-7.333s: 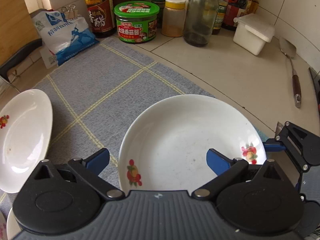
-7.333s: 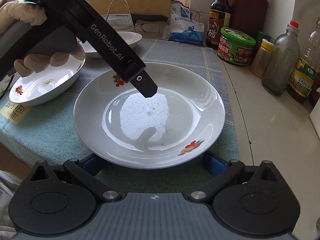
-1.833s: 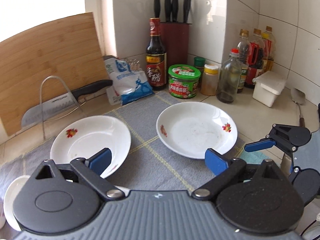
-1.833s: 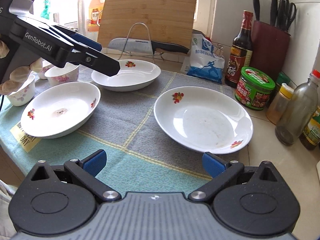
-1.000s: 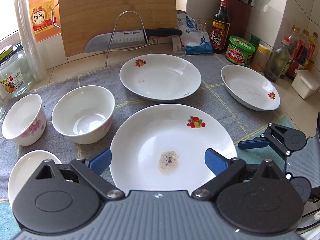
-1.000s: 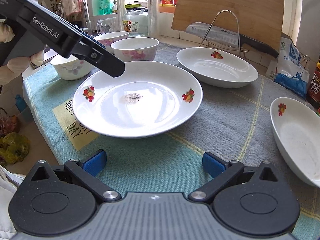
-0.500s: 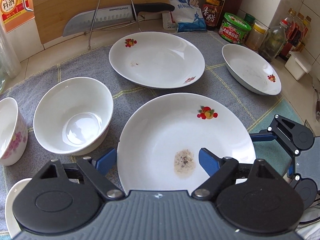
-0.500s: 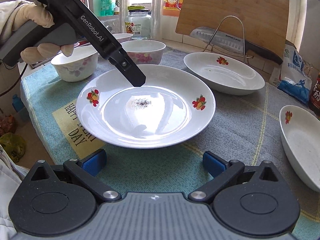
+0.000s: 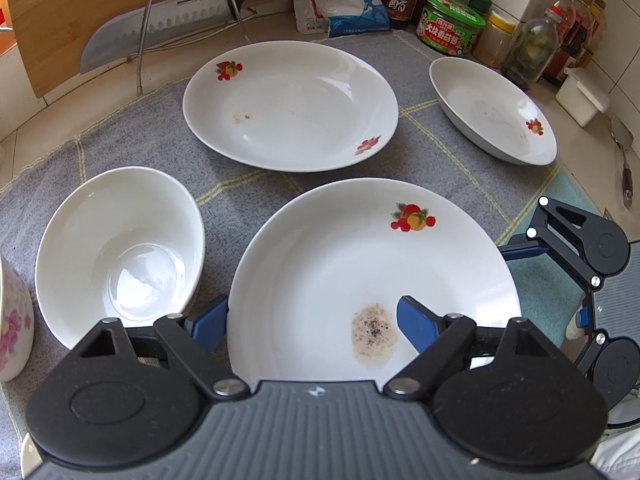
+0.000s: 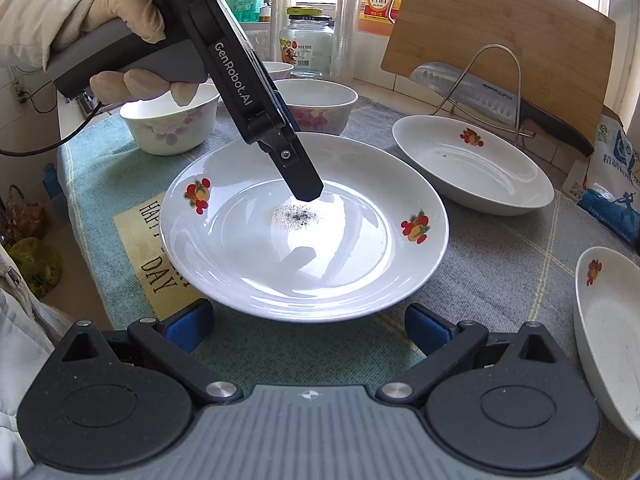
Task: Organize plates and bowls
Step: 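Carry the held plate with the left tool toward another flowered white plate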
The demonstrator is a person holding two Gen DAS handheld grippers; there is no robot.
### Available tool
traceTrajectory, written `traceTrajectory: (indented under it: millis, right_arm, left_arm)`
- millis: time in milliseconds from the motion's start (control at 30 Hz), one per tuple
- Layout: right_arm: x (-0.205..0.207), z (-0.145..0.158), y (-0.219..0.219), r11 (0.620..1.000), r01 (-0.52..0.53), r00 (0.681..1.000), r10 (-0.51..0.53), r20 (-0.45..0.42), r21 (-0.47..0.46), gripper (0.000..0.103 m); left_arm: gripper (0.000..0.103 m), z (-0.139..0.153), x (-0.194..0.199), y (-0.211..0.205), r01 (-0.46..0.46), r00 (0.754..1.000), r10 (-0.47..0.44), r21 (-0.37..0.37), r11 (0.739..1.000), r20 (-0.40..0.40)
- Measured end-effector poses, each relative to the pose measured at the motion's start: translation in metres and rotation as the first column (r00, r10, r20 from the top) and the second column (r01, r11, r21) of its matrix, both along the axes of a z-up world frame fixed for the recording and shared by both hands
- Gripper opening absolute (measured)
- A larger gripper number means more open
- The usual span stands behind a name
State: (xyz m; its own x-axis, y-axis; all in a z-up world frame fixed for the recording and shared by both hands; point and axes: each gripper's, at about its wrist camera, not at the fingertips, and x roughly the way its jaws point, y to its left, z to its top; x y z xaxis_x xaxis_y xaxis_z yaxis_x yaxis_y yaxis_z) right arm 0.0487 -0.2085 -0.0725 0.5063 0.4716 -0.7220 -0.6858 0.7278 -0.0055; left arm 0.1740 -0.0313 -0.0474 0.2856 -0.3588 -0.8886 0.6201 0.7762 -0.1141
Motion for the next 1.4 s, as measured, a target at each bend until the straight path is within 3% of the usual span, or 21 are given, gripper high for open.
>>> traceTrajectory:
  millis: [433,1400]
  right_arm:
    - [0.012,-0.002,-0.002,0.997,-0.067,0.998,0.067,-0.008,0.025,0.103]
    - [0.007,0.004,-0.009,0.997,-0.079,0.997,0.079,-0.017,0.018,0.103]
  left_arm:
    - [0.088,-0.002,0.006,-0.003,0.010,0.999,-0.009,0.009,1.000,-0.033]
    - [0.087,-0.001,0.007,-0.013,0.050,0.994,-0.048,0.011,0.999,-0.096]
